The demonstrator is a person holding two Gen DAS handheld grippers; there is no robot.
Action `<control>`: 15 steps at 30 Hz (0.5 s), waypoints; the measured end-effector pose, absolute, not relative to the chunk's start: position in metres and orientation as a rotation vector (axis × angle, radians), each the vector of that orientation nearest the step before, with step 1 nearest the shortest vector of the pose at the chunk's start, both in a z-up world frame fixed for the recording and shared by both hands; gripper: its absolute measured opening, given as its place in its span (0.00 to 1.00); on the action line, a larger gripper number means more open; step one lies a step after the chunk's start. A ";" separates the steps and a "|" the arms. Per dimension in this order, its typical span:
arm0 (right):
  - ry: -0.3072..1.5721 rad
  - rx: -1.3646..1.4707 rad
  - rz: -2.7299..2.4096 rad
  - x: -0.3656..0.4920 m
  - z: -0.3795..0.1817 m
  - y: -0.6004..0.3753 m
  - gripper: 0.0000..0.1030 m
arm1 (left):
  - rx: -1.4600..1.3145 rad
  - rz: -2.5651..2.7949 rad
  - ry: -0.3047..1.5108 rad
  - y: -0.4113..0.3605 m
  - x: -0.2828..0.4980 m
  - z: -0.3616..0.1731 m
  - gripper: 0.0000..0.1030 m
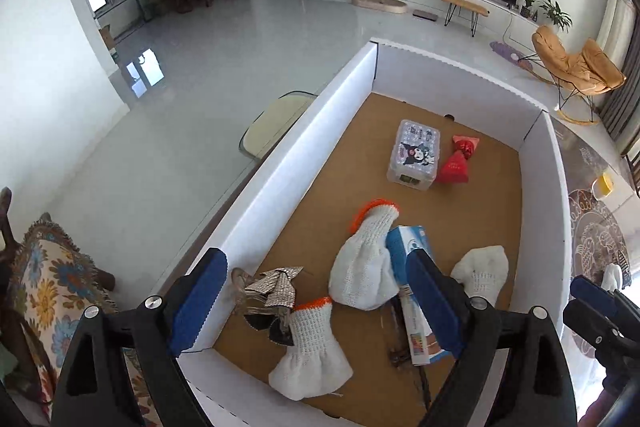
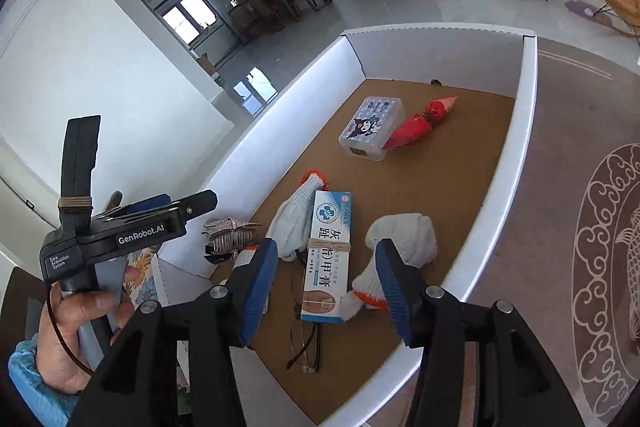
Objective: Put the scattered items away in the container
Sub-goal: 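Move both open grippers back over the table toward the remaining items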
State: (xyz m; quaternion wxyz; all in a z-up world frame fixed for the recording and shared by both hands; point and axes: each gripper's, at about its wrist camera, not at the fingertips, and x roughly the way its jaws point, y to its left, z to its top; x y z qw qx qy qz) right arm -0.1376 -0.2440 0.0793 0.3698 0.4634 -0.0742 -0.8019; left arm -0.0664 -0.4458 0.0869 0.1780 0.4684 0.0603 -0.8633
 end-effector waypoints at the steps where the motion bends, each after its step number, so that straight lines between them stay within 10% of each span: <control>1: -0.177 1.165 -2.087 -0.130 0.084 -0.224 0.51 | 1.320 -2.485 0.149 -0.429 -0.067 0.096 0.89; 8: -0.033 1.094 -2.379 -0.075 0.062 -0.038 0.51 | 1.373 -2.838 -0.145 -0.244 -0.061 0.126 1.00; 15: 0.125 1.266 -2.674 -0.035 0.008 0.140 0.51 | 1.695 -2.847 -0.101 -0.089 -0.061 0.018 1.00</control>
